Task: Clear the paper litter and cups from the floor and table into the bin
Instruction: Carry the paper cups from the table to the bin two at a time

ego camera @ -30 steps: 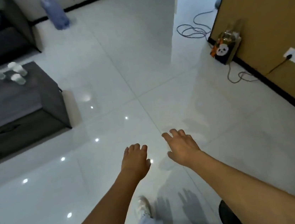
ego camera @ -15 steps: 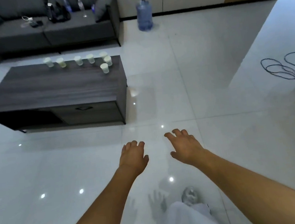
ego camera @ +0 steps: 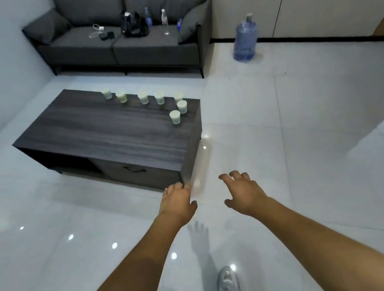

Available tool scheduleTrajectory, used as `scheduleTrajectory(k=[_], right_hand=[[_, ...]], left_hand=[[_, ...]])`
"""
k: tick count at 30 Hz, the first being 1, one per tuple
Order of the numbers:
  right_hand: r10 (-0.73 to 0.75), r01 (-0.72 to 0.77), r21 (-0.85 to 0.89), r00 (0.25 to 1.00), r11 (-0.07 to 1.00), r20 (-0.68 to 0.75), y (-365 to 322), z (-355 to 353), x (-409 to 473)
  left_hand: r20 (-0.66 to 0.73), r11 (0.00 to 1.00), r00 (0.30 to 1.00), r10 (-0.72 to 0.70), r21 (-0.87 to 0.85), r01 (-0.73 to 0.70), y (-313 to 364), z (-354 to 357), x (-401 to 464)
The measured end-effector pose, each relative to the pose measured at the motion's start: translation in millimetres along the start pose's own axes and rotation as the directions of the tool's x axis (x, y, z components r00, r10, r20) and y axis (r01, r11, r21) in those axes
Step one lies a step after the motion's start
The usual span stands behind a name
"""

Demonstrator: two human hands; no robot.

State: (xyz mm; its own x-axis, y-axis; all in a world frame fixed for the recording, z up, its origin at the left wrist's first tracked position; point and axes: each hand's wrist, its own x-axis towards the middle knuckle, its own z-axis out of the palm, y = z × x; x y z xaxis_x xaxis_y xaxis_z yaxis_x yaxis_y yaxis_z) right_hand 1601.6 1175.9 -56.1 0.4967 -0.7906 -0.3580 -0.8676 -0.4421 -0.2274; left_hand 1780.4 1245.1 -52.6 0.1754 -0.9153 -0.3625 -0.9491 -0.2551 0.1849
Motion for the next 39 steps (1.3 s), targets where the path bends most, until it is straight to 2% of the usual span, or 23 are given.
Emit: scheduleTrajectory(k=[7,19,24,31,39], right_hand=[[-0.03,0.031,-0.022,0.999,0.999,0.031,17,-53,127],[-0.012,0.011,0.009,0.999,1.0,0.042,30,-144,367],[-0.012,0.012,0.0,0.995,1.0,0.098,48,-169,444],[-0.088,0.096,-0.03,0.973,0.995,0.212,87,-199,570],[-0.226,0.279,-0.111,0.912,0.954,0.343,109,-224,694]], left_hand=[[0.021,0.996,0.998,-0.057,-0.061,0.058,-11,-52,119],[0.08,0.996,0.994,-0.068,-0.06,0.073,-55,-132,358],[0.125,0.993,0.987,-0.099,-0.053,0.106,-59,-153,436],[0.147,0.962,0.965,-0.217,-0.134,0.237,-47,-162,558],[0.19,0.859,0.899,-0.394,-0.271,0.434,-32,-166,654]])
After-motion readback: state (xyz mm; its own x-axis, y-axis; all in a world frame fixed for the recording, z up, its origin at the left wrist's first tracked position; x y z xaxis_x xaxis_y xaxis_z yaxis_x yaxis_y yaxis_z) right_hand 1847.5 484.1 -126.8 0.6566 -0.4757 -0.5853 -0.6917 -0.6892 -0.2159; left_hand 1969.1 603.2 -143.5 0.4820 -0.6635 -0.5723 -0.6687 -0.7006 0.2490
